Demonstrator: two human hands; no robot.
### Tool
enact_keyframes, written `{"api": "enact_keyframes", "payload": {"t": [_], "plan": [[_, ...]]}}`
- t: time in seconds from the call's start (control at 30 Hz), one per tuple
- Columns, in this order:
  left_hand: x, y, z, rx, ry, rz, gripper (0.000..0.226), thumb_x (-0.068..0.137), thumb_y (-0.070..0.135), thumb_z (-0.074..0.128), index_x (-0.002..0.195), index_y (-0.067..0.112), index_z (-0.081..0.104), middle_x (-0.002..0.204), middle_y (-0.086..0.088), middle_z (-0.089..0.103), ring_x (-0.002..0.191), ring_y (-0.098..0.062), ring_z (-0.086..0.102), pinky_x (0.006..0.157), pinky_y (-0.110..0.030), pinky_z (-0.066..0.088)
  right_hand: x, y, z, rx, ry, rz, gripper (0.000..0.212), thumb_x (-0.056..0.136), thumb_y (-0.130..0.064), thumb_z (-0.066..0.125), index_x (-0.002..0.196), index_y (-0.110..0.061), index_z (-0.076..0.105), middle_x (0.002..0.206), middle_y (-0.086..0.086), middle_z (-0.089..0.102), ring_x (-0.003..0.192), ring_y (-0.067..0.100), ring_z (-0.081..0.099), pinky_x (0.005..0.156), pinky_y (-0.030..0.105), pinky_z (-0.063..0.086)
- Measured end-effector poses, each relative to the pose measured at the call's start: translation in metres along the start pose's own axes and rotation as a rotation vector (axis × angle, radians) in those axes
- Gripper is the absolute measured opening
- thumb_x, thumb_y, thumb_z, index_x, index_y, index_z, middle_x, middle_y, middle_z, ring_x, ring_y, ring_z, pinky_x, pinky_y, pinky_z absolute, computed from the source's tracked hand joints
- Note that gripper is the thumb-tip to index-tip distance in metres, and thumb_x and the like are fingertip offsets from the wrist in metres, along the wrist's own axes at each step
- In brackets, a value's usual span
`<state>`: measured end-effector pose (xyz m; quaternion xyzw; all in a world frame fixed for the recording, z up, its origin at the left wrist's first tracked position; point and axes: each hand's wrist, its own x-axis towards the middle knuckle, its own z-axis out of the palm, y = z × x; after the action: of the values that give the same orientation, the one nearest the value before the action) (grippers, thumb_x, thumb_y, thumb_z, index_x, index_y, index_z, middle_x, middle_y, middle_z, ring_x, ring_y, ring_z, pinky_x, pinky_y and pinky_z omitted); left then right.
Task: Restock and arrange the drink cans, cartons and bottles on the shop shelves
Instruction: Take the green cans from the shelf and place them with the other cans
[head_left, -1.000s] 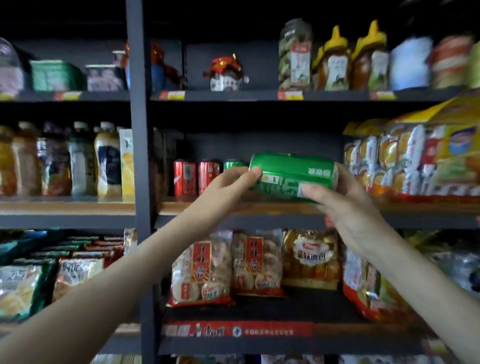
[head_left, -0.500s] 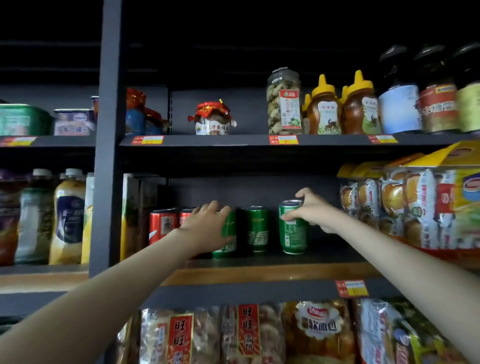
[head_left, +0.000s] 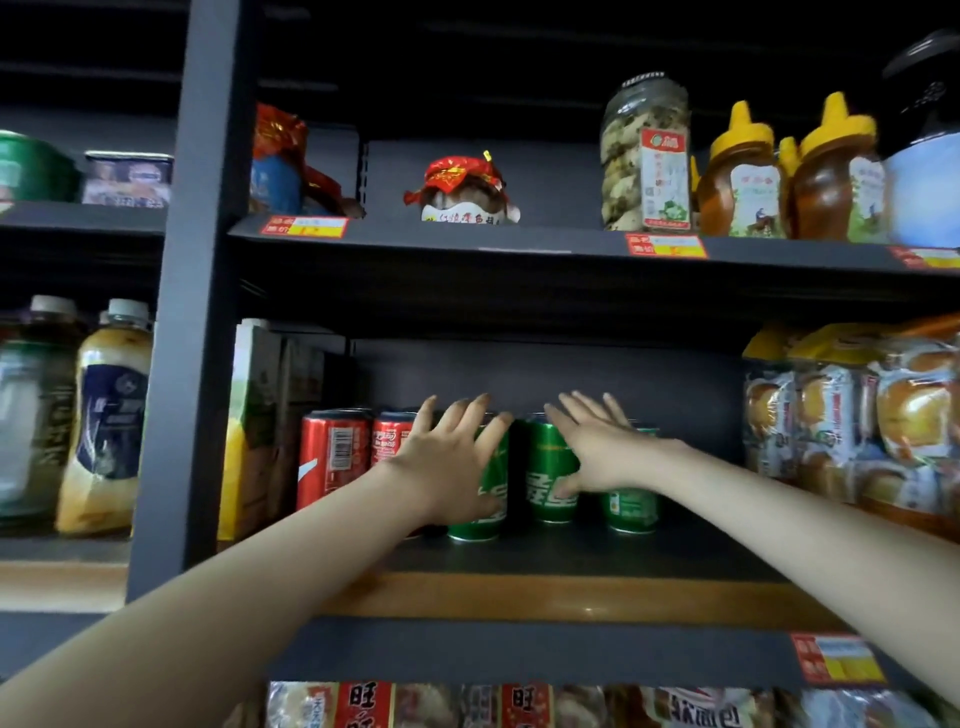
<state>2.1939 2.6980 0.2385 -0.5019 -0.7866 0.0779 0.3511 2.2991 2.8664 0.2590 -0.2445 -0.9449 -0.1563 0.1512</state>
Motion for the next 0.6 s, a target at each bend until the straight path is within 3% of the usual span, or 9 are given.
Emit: {"api": "enact_keyframes", "payload": {"t": [0.1,0.2,0.23,0.27,0.3,0.33,0.4,0.47,0.6], "plan": [[-0.002,0.0,0.001,0.002,0.002,0.015,0.091,0.094,0.06,0.042,0.154,0.016,-0.01,0.161,-0.012,-0.01,0.149,-0.029,-0.002,0.119,-0.053,0.001,0.009,-0.01,-0.004,0.069,0.058,0.024,0.086,0.087,-0.033,0.069,0.149,-0.005,0.016,0.161,0.013,0.002,0.149,0.027,-0.008,0.121,0.045,-0.006],[0.0,0.0,-0.001,-0.046,0.047,0.038,0.085,0.095,0.055,0.045,0.154,0.018,-0.002,0.161,-0.01,-0.004,0.149,-0.026,-0.003,0.12,-0.051,-0.002,0.004,-0.009,-0.007,0.149,0.118,-0.035,0.061,0.088,-0.022,0.067,0.132,-0.015,0.025,0.151,0.017,0.023,0.148,0.033,0.007,0.121,0.045,0.008],[0.001,0.0,-0.003,-0.055,0.065,0.058,0.08,0.095,0.053,0.045,0.154,0.019,0.002,0.161,-0.01,-0.001,0.149,-0.025,-0.004,0.12,-0.051,-0.004,0.0,-0.008,-0.006,0.177,0.109,-0.051,0.056,0.088,-0.022,0.067,0.124,-0.02,0.024,0.144,0.017,0.031,0.142,0.035,0.022,0.115,0.046,0.024],[0.001,0.001,-0.005,-0.059,0.08,0.077,0.076,0.096,0.052,0.045,0.154,0.02,0.007,0.161,-0.008,0.003,0.149,-0.023,-0.004,0.12,-0.051,-0.004,-0.006,-0.01,-0.007,0.193,0.107,-0.063,0.053,0.086,-0.022,0.067,0.117,-0.023,0.024,0.136,0.014,0.038,0.128,0.034,0.039,0.1,0.044,0.041],[0.001,0.002,-0.007,-0.068,0.092,0.089,0.073,0.096,0.051,0.045,0.154,0.022,0.011,0.161,-0.006,0.006,0.15,-0.022,-0.004,0.12,-0.05,-0.005,-0.013,-0.013,-0.008,0.187,0.119,-0.074,0.053,0.085,-0.022,0.069,0.11,-0.025,0.023,0.126,0.009,0.042,0.11,0.029,0.05,0.082,0.041,0.049],[0.001,0.003,-0.01,-0.084,0.101,0.092,0.071,0.096,0.05,0.046,0.153,0.023,0.014,0.161,-0.004,0.009,0.15,-0.02,-0.004,0.12,-0.05,-0.006,-0.02,-0.015,-0.009,0.17,0.148,-0.084,0.055,0.082,-0.022,0.072,0.105,-0.026,0.021,0.119,0.005,0.042,0.097,0.025,0.053,0.069,0.039,0.049],[-0.001,0.006,-0.016,-0.141,0.121,0.076,0.066,0.096,0.049,0.047,0.151,0.025,0.021,0.16,-0.002,0.016,0.149,-0.017,0.0,0.119,-0.048,-0.008,-0.031,-0.017,-0.011,0.158,0.221,-0.126,0.064,0.077,-0.018,0.077,0.1,-0.027,0.018,0.112,0.001,0.038,0.086,0.023,0.051,0.062,0.04,0.048],[-0.006,0.009,-0.021,-0.233,0.159,0.037,0.062,0.095,0.049,0.048,0.148,0.025,0.029,0.157,0.0,0.025,0.149,-0.015,0.005,0.118,-0.046,-0.007,-0.042,-0.017,-0.011,0.191,0.262,-0.195,0.068,0.074,-0.013,0.078,0.106,-0.029,0.02,0.117,0.001,0.037,0.087,0.023,0.052,0.063,0.042,0.051],[-0.024,0.02,-0.029,-0.377,0.214,-0.049,0.066,0.091,0.052,0.055,0.146,0.022,0.035,0.151,0.0,0.037,0.147,-0.016,0.016,0.12,-0.044,-0.001,-0.068,-0.016,-0.015,0.275,0.324,-0.263,0.088,0.078,-0.015,0.078,0.14,-0.033,0.018,0.131,-0.003,0.028,0.106,0.022,0.051,0.075,0.043,0.054]]}}
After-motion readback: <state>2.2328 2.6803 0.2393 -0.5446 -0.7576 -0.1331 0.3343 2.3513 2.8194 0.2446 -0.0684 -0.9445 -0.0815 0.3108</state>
